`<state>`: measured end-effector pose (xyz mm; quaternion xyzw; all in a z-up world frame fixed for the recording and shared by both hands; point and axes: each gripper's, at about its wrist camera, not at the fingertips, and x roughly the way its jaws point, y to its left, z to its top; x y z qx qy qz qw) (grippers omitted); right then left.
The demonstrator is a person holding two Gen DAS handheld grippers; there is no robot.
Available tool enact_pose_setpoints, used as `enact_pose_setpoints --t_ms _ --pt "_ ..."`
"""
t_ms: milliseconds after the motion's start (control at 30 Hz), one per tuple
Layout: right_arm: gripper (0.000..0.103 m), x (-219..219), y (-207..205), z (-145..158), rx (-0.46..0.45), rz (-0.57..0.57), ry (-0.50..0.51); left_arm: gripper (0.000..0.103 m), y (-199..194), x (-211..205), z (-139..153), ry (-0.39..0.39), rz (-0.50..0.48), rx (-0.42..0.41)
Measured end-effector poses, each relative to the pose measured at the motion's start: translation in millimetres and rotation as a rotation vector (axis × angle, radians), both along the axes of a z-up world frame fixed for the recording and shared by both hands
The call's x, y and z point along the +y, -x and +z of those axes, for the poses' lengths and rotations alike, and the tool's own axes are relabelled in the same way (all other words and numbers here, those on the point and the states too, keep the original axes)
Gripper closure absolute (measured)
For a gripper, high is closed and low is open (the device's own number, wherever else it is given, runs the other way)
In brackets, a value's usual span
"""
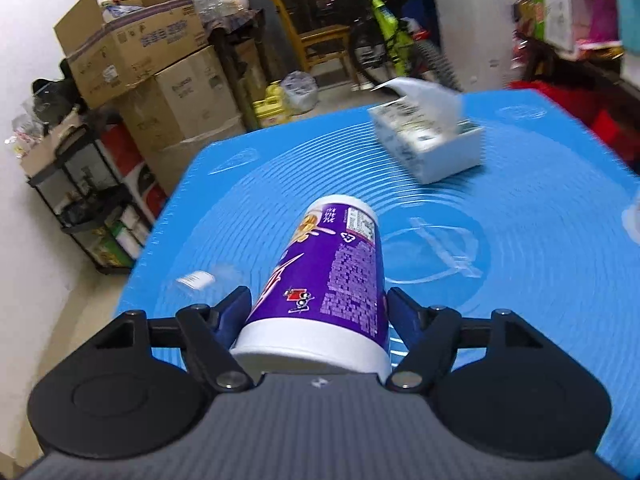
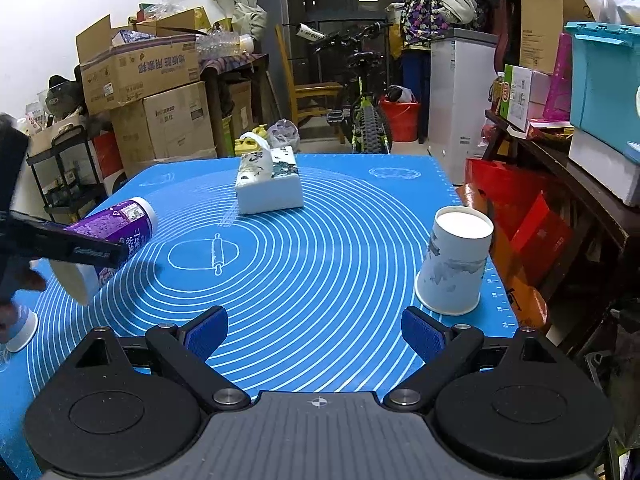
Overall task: Flip cup upside down
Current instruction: 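Lift the purple cup with the left tool and carry it toward the right tool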
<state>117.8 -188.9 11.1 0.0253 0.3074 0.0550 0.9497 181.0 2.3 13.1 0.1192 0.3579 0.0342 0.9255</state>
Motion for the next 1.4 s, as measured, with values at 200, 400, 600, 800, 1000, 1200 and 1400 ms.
enact_pose_setpoints --t_ms 200,400,600,800,1000,1200,1400 --pt "0.009 -8 10 3 0.0 -0.01 0.007 0.042 45 -28 6 0.121 -0.052 0.017" --pt "0.009 -17 22 -2 0.022 -0.026 0.014 0.038 66 -57 -23 0.085 -0.051 0.019" --pt "0.009 -25 32 0 0.017 -0.037 0.03 0.038 64 -56 -21 0.125 -0.04 0.043" --pt "0.009 -26 36 3 0.006 -0.039 0.029 0.035 77 -56 -21 0.119 -0.053 0.04" --pt "0.009 -22 38 6 0.0 -0.032 0.03 0.03 80 -55 -18 0.112 -0.064 0.026" --pt "0.009 -17 37 12 -0.001 -0.019 0.03 0.017 84 -50 -7 0.129 -0.059 -0.01" --pt "0.009 -8 37 19 -0.003 0.009 0.032 0.015 90 -39 7 0.169 -0.053 -0.024"
